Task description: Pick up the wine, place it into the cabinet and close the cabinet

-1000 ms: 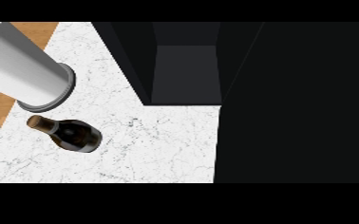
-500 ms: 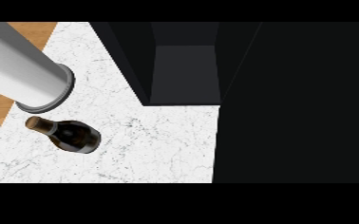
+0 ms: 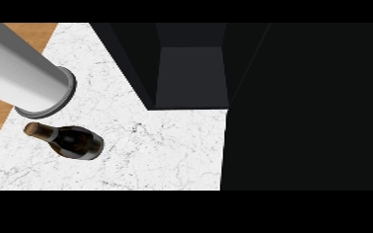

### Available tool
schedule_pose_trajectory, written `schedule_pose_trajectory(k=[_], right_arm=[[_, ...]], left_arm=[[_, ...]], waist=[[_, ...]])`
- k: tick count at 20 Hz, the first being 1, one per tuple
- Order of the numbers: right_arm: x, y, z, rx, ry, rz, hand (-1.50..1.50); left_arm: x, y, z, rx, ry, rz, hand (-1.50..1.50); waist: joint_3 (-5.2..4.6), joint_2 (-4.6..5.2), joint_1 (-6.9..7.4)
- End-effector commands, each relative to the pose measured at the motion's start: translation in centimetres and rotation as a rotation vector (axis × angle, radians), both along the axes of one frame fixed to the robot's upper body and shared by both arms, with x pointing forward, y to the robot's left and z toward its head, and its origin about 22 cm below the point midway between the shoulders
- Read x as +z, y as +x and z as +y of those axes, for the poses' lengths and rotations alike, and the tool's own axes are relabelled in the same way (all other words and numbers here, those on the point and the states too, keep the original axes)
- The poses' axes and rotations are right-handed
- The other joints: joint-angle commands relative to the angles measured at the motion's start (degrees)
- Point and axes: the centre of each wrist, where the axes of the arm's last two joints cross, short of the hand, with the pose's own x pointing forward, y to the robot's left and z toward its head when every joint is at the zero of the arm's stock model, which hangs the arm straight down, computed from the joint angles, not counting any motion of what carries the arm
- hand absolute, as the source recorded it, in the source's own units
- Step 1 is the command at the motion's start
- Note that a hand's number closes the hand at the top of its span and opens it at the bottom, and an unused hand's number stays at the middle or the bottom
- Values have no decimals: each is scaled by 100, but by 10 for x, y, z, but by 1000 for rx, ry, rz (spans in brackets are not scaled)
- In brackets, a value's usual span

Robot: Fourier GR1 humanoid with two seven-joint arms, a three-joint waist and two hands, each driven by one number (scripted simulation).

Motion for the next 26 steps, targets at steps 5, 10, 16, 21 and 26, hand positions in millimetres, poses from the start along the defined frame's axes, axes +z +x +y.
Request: schedule_pose_trajectory(k=[5,10,16,21,26], right_arm=[[31,-28,-10,40,56,-40,-150],[23,-34,-14,50,59,-47,-150],[15,-31,-16,38,63,-40,-150],[15,-29,-9,47,70,-49,-150],[6,-27,-17,28,51,-51,-150]], left_arm=[[-50,30,1,10,54,76,-150],[-86,31,-3,15,81,99,-150],[-122,61,5,3,81,144,-150],[-151,71,29,141,139,160,-150],[-185,83,20,184,175,175,-150]], waist=[[-3,26,-21],[4,10,-24],[3,14,-21],[-5,22,-24],[1,18,-28]])
